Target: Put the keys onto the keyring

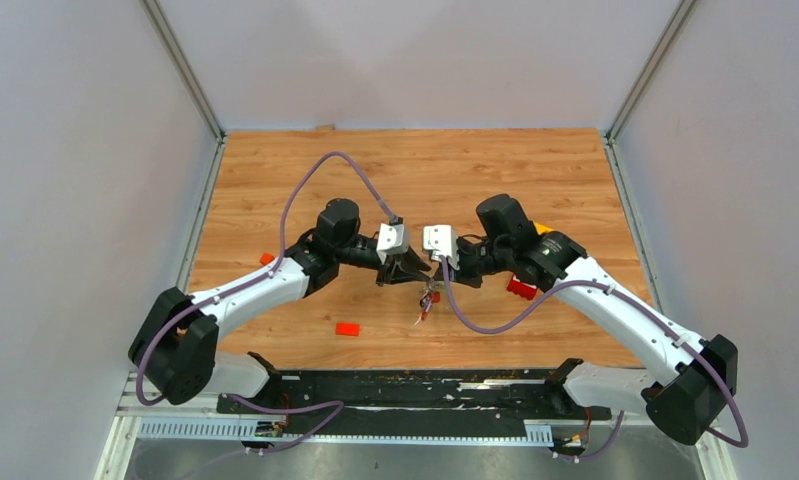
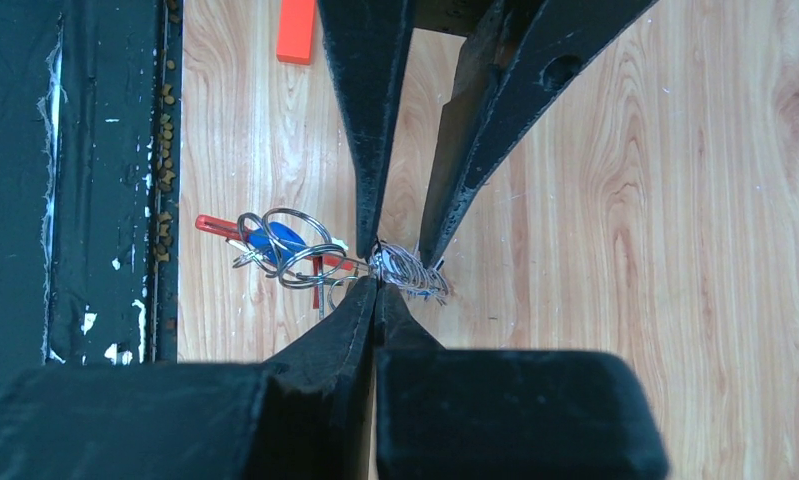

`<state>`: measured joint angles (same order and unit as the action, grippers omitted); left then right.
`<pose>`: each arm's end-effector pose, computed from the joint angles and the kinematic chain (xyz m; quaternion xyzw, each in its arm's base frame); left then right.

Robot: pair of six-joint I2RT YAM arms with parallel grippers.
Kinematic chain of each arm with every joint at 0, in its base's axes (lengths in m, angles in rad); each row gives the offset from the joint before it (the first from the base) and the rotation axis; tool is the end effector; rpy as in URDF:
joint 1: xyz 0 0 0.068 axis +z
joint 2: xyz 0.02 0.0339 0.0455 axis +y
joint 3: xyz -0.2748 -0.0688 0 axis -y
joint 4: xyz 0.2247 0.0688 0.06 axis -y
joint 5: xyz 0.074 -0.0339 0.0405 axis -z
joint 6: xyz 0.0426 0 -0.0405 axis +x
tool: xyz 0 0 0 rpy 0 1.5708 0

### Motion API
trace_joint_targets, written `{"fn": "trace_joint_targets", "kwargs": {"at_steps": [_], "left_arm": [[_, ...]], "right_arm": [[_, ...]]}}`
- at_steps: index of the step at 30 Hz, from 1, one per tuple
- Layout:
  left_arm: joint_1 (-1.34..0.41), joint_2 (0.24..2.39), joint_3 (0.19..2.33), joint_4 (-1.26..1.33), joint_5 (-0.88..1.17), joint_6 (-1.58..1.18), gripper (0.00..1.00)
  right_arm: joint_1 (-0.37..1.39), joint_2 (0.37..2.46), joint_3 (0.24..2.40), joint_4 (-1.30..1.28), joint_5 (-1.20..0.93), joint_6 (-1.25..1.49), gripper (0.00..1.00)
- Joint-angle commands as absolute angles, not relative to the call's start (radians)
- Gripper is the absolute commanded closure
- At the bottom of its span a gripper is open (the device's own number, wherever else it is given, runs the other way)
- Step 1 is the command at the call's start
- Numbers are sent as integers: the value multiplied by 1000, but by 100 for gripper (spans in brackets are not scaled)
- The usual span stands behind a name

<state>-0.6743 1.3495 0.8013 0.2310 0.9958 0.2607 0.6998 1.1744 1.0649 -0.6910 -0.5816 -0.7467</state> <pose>0.1925 -0.1997 0.2854 0.5707 0.5090 -0.4844 0.4249 0.1533 0.1597 0.3234 -0.6683 0.5943 0.2572 0.3661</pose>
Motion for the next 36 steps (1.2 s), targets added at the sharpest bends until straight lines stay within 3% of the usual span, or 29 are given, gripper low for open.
{"fn": "trace_joint_targets", "kwargs": {"at_steps": [1, 9, 15, 19, 28, 32, 36], "left_arm": [[-682, 1359, 794, 320, 981, 208, 69], [-691, 1371, 798, 295, 985, 231, 78], [-695, 1383, 810, 283, 1000, 234, 99], [-696, 1378, 802, 289, 1008, 225, 100], [-683, 1318, 695, 590, 1021, 23, 100], [-672, 1318, 586, 931, 1023, -160, 100], [-672, 1321, 568, 955, 1018, -169, 100]], "right_arm": [[706, 1150, 1064, -621, -626, -754, 100], [706, 1152, 1071, -621, -632, -744, 100], [706, 1150, 1066, -613, -627, -737, 100], [705, 1142, 1062, -603, -606, -723, 100], [653, 1077, 1019, -590, -635, -692, 67], [622, 1058, 1016, -602, -711, -690, 64], [616, 1071, 1010, -605, -783, -690, 64]]}}
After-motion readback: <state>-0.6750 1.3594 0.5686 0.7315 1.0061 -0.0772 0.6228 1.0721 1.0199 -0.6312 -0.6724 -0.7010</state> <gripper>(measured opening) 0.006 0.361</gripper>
